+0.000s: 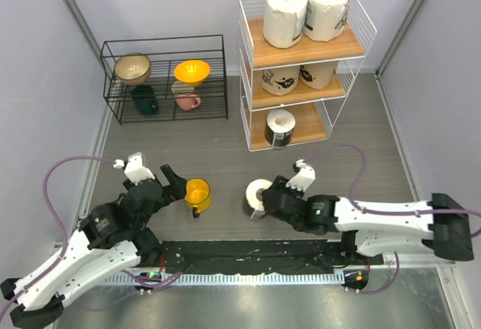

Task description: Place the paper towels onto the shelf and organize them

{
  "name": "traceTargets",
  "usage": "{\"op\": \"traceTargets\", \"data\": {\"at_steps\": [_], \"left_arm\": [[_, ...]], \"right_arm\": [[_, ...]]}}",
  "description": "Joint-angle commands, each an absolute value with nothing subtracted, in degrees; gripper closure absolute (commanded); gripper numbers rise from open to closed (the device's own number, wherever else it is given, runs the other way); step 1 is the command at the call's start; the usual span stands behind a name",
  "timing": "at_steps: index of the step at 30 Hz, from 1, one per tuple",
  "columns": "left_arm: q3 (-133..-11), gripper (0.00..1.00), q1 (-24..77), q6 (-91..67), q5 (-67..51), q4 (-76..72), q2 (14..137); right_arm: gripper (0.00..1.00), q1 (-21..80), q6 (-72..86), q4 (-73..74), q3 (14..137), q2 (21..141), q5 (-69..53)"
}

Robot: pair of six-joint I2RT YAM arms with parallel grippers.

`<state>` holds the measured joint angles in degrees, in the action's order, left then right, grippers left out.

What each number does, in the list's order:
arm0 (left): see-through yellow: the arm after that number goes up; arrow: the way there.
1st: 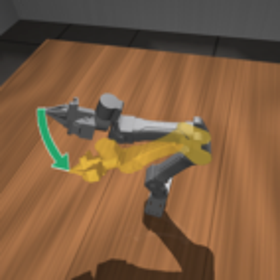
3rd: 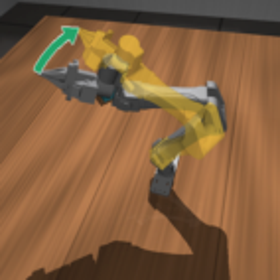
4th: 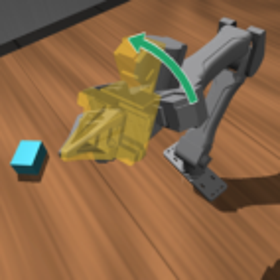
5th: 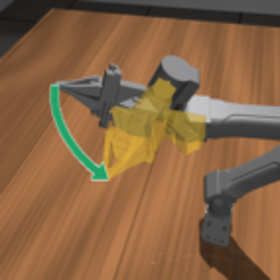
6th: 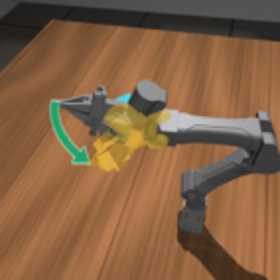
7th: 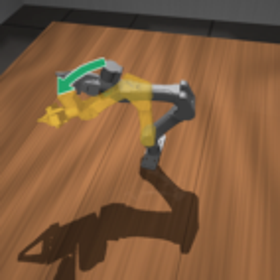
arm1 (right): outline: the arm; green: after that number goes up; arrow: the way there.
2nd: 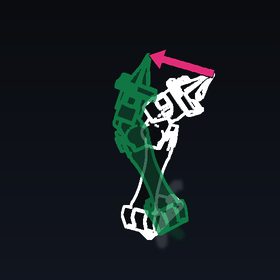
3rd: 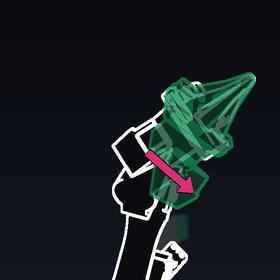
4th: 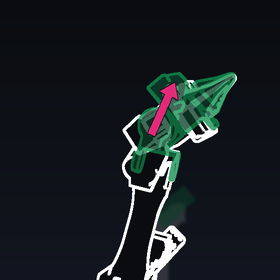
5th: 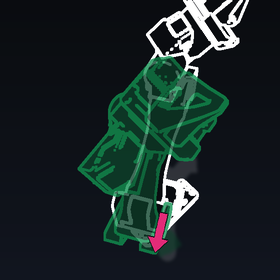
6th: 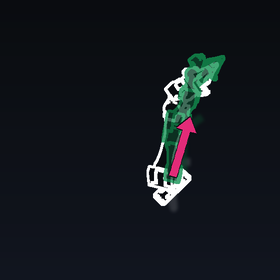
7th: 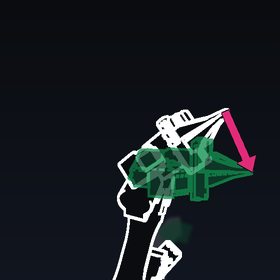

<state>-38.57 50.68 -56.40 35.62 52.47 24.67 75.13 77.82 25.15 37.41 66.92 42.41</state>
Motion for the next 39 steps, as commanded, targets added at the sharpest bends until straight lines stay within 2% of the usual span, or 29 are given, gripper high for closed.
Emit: {"op": "traceTargets", "data": {"at_steps": [1,5,10,24,28,39], "left_arm": [[-39.3,0.00,51.0,-56.1,37.1,52.1,24.3],[-38.9,0.00,51.0,-56.2,36.7,51.0,24.9],[-39.1,0.00,51.0,-56.1,36.5,50.6,25.9],[-39.9,0.00,51.0,-55.6,37.4,51.6,25.5],[-40.3,0.00,51.0,-55.3,37.4,51.4,26.2],[-40.1,0.00,51.0,-55.1,38.1,51.9,25.4]], "right_arm": [[0.70,70.2,80.0,33.5,36.1,54.7,51.2],[0.71,59.9,72.1,33.9,35.9,50.1,48.3],[0.71,47.4,60.7,31.2,38.6,53.7,44.0],[0.70,25.8,48.8,20.0,41.8,58.1,36.1],[0.71,22.4,47.1,15.4,43.0,62.1,30.0],[0.70,20.0,46.1,8.0,47.3,70.4,26.7]]}}
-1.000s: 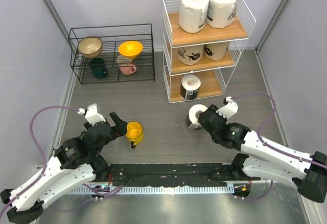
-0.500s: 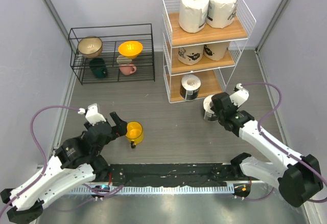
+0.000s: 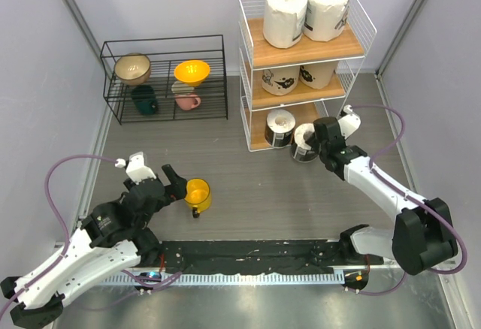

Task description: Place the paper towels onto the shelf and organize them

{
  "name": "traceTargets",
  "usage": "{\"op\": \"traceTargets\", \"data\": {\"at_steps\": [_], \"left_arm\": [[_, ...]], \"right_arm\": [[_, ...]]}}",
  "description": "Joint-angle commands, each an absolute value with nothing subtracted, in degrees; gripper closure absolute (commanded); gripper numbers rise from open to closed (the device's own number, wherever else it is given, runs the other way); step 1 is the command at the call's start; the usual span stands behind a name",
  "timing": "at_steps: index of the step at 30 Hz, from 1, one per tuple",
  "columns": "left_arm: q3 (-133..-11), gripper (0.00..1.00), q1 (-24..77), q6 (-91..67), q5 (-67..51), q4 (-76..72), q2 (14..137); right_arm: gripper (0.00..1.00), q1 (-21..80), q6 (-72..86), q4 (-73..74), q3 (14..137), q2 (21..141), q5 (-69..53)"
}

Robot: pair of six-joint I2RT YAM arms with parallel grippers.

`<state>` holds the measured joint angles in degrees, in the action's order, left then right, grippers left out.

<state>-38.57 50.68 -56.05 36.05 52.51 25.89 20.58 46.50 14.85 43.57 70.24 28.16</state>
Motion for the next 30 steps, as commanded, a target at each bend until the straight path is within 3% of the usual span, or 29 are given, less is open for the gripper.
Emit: {"op": "traceTargets", "data": {"at_steps": [1,30], "left_arm": [[-40.1,0.00,51.0,-55.1,38.1,52.0,25.3],[-40.2,0.00,51.0,-55.5,38.1,53.5,24.0]], "right_arm": [[0.70,20.0,46.3,7.5,47.6,70.6,26.6],[0.71,19.1,49.7,2.1,48.8,75.9,26.3]]}}
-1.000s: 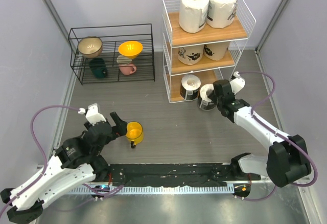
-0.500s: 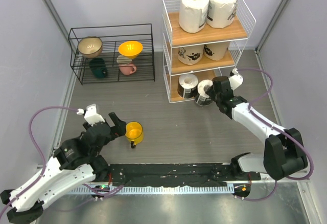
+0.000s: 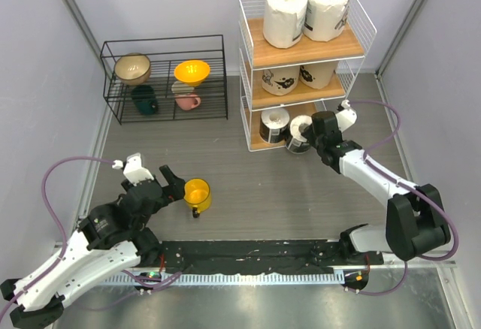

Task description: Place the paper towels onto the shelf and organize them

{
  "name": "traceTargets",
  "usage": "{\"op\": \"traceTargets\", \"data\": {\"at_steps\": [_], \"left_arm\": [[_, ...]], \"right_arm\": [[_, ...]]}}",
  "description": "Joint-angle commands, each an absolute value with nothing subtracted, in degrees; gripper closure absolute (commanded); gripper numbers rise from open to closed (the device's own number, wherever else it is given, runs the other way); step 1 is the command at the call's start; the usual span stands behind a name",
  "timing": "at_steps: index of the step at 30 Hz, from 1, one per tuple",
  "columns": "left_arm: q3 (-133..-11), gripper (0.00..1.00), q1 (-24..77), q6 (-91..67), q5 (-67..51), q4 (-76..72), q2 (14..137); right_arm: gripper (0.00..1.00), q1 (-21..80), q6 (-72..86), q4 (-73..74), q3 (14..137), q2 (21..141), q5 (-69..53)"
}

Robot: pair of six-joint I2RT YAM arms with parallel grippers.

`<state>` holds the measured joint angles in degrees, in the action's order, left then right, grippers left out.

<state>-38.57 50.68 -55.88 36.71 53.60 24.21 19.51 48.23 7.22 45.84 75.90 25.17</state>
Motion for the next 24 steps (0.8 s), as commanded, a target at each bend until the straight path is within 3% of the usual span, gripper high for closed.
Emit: {"op": "traceTargets", "data": {"at_steps": [1,24], "left_arm": [[-40.3,0.00,51.0,-55.5,38.1,53.7,23.8],[-39.9,0.00,51.0,-56.6,37.7,53.9,23.7]], "right_arm": [[0.71,19.0,49.6,2.1,49.0,76.0,26.7],[0.71,15.4,47.2,0.4,58.4,85.0,27.8]]}}
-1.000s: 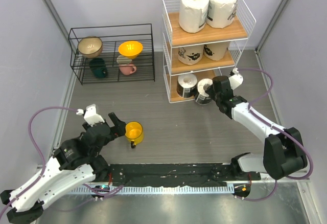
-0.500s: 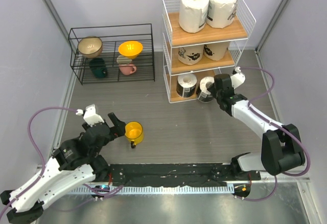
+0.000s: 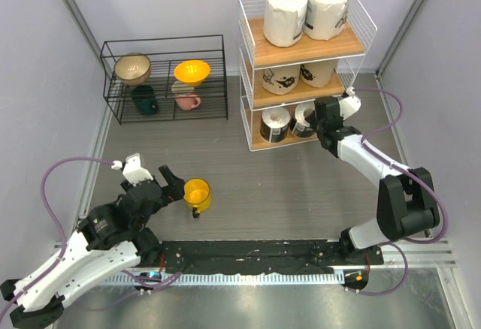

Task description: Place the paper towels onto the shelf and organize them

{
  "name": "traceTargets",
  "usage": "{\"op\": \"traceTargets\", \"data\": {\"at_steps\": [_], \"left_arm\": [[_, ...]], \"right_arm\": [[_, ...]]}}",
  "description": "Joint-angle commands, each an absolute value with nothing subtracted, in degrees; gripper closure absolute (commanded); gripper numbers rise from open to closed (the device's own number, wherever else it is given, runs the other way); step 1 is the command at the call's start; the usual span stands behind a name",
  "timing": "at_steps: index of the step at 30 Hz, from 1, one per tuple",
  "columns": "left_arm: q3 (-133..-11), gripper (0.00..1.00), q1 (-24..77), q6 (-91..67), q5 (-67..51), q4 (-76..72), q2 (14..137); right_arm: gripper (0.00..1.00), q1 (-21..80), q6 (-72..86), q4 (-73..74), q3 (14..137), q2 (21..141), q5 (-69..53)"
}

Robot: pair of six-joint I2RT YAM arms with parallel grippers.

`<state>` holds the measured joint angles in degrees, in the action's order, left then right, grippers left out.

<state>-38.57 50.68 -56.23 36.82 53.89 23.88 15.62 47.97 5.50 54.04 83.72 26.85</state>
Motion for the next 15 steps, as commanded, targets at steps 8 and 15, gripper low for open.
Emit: {"op": "traceTargets", "data": {"at_steps": [8,15], "left_arm": [[-39.9,0.00,51.0,-56.4,38.0,54.1,23.8],[-39.8,0.00,50.9,-56.4,37.8,54.1,23.6]], "right_arm": [[0.71,15.3,47.0,-1.4,59.6,88.7,27.6],[0.71,15.2,49.4,-4.4,57.5,89.1,27.9]]}}
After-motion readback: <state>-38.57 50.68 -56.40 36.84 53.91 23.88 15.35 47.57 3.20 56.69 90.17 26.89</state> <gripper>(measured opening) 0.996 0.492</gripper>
